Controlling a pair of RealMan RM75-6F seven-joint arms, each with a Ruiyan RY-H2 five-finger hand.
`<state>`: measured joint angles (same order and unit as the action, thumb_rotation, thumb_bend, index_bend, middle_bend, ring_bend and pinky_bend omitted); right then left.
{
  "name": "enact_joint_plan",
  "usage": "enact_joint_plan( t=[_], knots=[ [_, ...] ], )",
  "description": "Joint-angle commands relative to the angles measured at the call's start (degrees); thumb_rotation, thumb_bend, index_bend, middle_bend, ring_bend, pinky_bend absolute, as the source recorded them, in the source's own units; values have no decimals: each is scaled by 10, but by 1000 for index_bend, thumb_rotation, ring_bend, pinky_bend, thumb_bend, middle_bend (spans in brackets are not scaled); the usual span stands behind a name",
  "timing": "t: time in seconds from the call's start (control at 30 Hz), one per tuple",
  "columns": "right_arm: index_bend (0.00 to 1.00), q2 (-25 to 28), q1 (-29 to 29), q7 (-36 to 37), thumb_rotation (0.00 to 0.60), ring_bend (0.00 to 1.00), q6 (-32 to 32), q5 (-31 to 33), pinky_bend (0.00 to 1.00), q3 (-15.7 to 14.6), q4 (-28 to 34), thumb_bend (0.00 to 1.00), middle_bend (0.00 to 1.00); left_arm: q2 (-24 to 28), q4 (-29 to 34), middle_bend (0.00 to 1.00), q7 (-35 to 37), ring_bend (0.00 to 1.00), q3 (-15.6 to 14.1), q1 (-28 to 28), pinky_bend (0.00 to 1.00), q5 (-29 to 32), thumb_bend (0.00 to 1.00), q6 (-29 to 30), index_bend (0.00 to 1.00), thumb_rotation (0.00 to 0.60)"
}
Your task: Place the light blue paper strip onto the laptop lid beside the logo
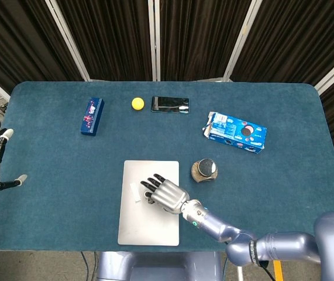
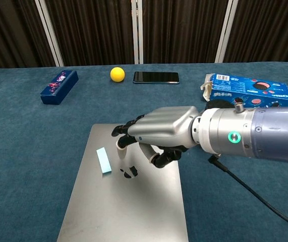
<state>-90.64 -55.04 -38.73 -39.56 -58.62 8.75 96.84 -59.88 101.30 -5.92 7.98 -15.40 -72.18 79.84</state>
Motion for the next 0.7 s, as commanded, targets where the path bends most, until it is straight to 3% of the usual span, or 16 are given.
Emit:
enact_joint_plan(
  t=[0.03, 0.7],
  knots=[
    [285, -23, -18, -14, 600, 0, -8, 24, 0, -3, -17, 1000, 0, 0, 0, 0, 0, 0, 0, -1, 0, -1, 0, -3, 0, 600],
    [287, -81, -73, -31, 600, 0, -43, 84, 0, -28, -53, 1000, 0, 3, 1, 0, 8, 0, 7, 3, 0, -1, 0, -13, 0, 600]
  ],
)
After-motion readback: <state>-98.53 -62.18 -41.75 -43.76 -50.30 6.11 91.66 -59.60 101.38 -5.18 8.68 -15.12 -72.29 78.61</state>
